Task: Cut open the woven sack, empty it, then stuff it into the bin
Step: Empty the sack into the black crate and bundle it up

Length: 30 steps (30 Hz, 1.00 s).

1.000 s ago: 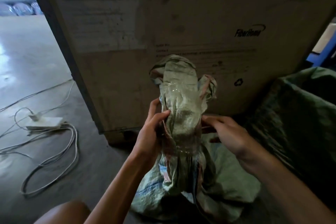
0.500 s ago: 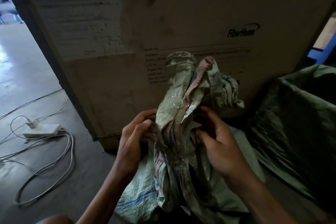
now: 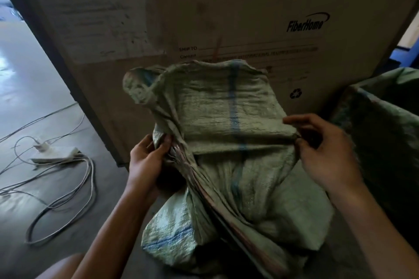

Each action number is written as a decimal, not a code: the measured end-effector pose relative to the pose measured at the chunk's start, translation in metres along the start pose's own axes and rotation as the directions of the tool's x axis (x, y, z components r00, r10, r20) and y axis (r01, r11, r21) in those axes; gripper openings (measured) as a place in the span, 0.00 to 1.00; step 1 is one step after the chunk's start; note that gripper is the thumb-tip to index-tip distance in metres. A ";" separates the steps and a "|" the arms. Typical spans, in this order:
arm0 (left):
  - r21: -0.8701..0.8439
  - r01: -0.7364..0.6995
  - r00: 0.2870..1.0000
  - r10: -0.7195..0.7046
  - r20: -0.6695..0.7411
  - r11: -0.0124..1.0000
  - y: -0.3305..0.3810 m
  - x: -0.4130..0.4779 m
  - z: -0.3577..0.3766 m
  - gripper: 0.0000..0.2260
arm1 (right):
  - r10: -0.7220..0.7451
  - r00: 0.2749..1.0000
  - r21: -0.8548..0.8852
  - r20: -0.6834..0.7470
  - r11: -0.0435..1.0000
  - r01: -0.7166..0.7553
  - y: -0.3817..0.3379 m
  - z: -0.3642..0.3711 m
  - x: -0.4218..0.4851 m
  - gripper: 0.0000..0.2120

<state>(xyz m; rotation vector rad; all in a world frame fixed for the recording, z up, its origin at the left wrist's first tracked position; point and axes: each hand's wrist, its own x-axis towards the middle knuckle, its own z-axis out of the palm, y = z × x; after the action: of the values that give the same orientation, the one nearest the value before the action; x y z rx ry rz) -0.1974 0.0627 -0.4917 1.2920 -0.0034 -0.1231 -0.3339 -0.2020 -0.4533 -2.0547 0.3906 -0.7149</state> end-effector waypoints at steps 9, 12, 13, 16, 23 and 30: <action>-0.120 0.170 0.972 -0.146 0.185 0.978 0.000 -0.002 0.008 0.12 | -0.087 0.982 -0.364 -0.166 0.931 0.021 -0.003 0.038 -0.017 0.20; -0.151 0.231 0.939 -0.179 0.294 0.961 -0.001 -0.008 0.016 0.17 | -0.296 0.955 -0.427 -0.032 0.868 0.254 -0.016 0.056 -0.032 0.17; -0.178 0.255 0.925 -0.186 0.332 0.951 -0.002 -0.011 0.018 0.18 | -0.297 0.954 -0.417 0.052 0.861 0.291 -0.016 0.062 -0.034 0.16; -0.231 0.328 0.877 -0.205 0.434 0.916 -0.005 -0.015 0.021 0.19 | -0.205 0.961 -0.163 0.183 0.958 0.235 -0.013 0.073 -0.037 0.18; -0.104 0.130 0.952 -0.095 0.290 0.986 -0.005 -0.007 0.015 0.13 | -0.188 0.982 -0.197 0.029 0.962 0.190 -0.005 0.052 -0.016 0.10; -0.059 0.063 0.997 -0.066 -0.036 0.996 0.006 0.011 -0.012 0.07 | -0.016 0.965 -0.215 -0.260 0.976 -0.041 0.016 0.004 0.005 0.08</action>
<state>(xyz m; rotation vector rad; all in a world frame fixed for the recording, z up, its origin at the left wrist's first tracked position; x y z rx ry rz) -0.1851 0.0746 -0.4901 1.2365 0.0744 -0.1527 -0.3278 -0.2110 -0.4668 -2.1651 0.6571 -0.9762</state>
